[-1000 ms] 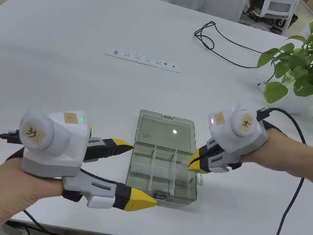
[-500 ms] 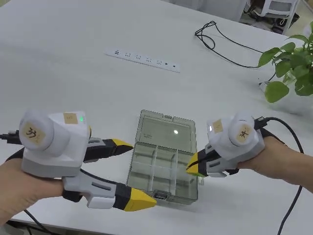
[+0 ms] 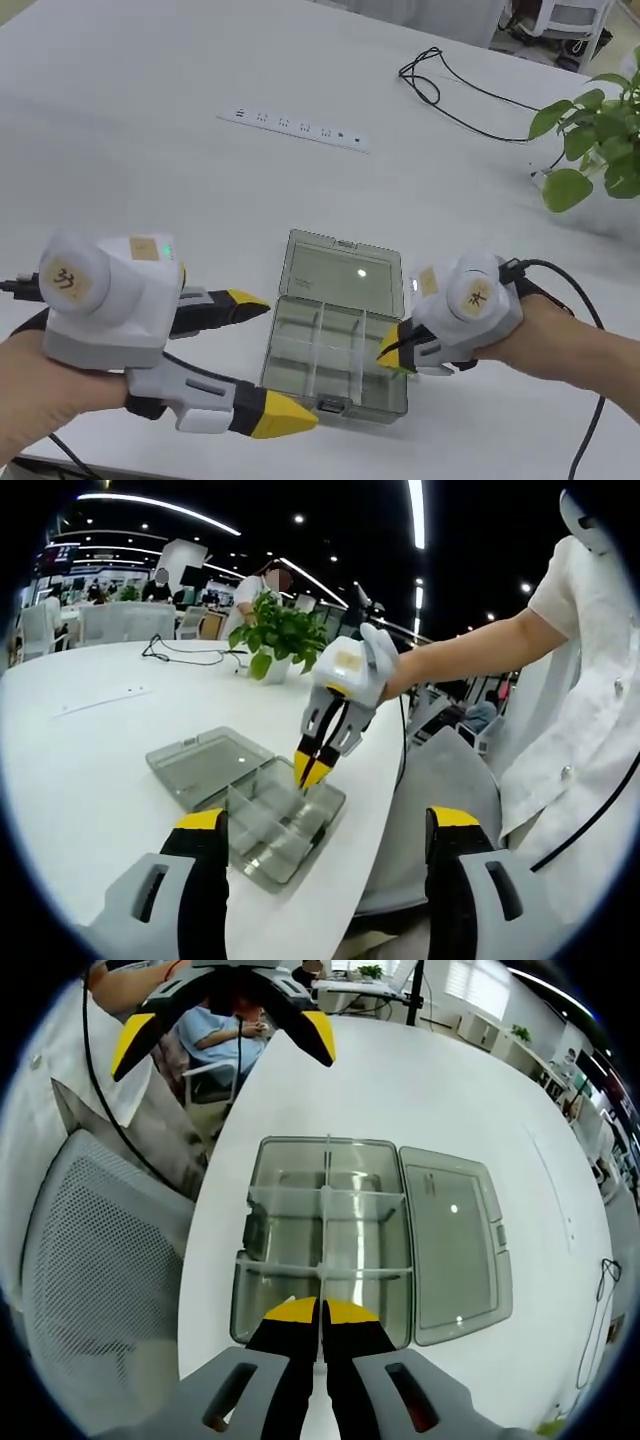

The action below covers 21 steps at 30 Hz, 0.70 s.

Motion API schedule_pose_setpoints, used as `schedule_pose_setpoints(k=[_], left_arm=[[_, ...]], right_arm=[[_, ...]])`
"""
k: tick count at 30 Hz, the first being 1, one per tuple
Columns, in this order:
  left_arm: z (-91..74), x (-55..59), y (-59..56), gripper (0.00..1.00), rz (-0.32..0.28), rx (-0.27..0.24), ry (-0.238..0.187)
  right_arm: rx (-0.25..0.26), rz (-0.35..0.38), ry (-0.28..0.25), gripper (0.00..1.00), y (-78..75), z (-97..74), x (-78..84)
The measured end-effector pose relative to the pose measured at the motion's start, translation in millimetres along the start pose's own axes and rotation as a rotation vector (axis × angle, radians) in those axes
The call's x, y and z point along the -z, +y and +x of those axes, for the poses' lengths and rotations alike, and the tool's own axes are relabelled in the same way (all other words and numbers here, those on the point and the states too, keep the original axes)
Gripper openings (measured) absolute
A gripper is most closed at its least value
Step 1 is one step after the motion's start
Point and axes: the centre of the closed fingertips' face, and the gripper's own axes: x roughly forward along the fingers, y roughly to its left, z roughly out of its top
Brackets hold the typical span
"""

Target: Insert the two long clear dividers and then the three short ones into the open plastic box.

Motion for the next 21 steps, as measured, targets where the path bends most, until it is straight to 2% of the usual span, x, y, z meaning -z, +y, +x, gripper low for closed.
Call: schedule_pose_setpoints(k=[9, 16, 21], left_arm=[[-1.7, 2.4, 2.3, 0.83, 0.007, -0.009, 0.011], [-2.0, 1.6, 4.8, 0.88, 0.025, -0.019, -0.003], [-3.9, 2.5, 7.4, 0.91, 0.033, -0.032, -0.003]], right_arm=[[0.007, -0.004, 0.019, 0.02, -0.4, 4.6, 3.2], [0.027, 0.013, 0.014, 0.04, -1.7, 4.1, 2.9], [0.055, 0.043, -0.023, 0.08, -4.2, -5.6, -2.7]])
